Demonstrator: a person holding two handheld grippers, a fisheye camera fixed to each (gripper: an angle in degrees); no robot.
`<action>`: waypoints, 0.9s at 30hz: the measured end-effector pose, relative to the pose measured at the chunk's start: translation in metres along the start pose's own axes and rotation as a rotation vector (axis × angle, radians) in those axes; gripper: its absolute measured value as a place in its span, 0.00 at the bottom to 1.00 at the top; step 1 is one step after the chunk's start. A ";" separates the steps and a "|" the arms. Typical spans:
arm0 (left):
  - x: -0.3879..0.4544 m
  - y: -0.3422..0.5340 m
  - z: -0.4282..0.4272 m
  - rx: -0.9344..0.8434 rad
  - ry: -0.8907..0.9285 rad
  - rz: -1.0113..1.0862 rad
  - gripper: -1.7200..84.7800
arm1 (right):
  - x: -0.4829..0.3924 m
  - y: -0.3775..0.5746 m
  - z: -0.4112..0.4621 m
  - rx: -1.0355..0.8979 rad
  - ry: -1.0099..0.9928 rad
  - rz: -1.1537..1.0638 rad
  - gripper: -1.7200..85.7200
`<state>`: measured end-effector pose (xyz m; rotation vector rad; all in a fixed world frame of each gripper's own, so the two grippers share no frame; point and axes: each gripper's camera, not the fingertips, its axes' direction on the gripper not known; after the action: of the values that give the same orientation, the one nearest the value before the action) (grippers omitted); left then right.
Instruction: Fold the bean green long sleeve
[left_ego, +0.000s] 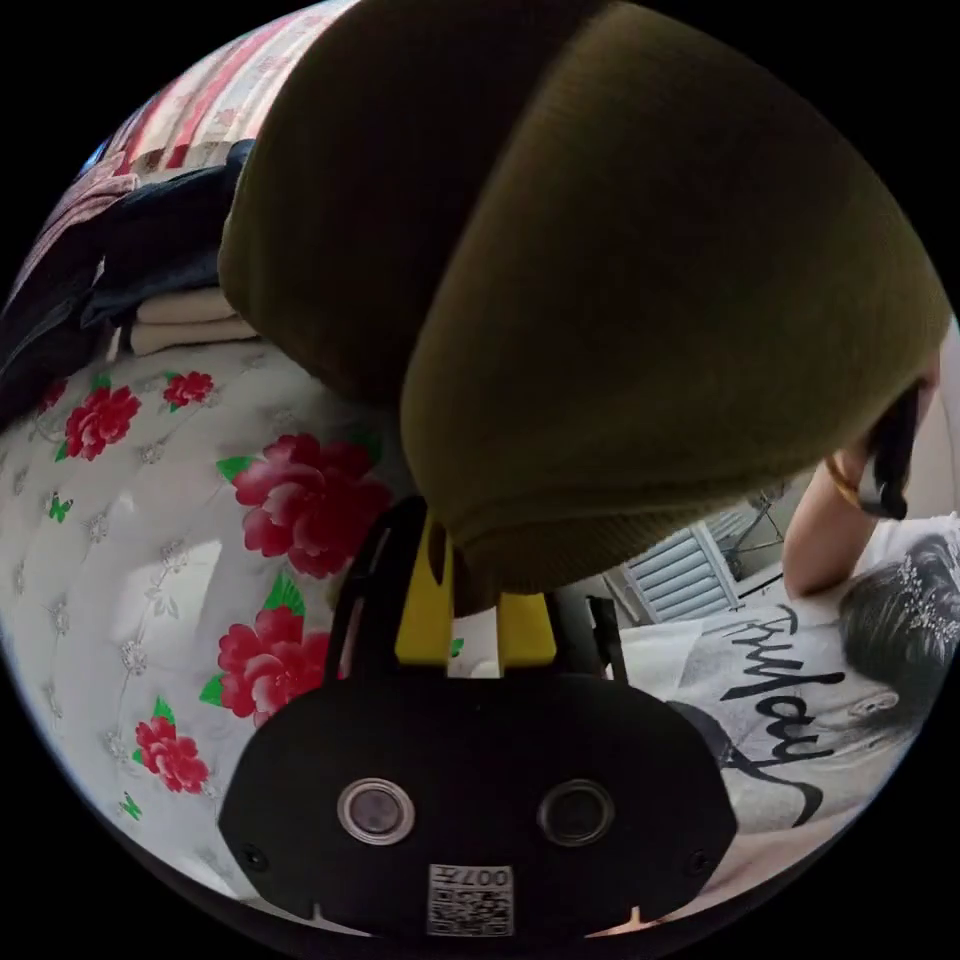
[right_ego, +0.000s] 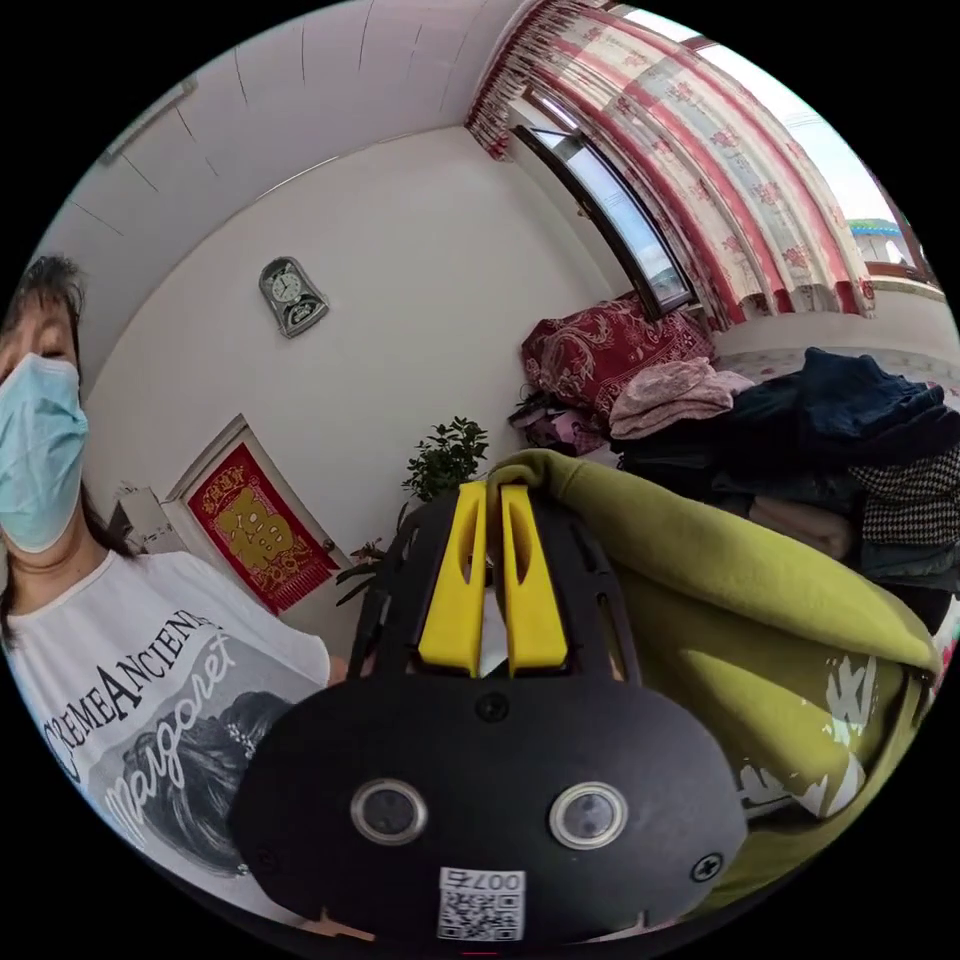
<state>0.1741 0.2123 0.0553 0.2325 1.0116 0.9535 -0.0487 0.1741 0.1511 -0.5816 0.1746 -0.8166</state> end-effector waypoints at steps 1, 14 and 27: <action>-0.011 -0.006 -0.017 0.077 0.044 -0.045 0.05 | -0.008 -0.003 0.000 -0.005 -0.011 -0.041 0.03; -0.026 0.140 -0.242 0.650 -0.408 -0.577 0.06 | 0.211 0.180 -0.141 -0.201 0.895 0.730 0.03; 0.035 0.058 -0.153 0.535 -0.468 -0.591 0.06 | 0.330 0.173 -0.170 -0.507 1.280 0.750 0.02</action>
<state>0.0252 0.2361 -0.0164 0.5383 0.8069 0.0639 0.2239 -0.0454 -0.0621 -0.3262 1.7023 -0.2809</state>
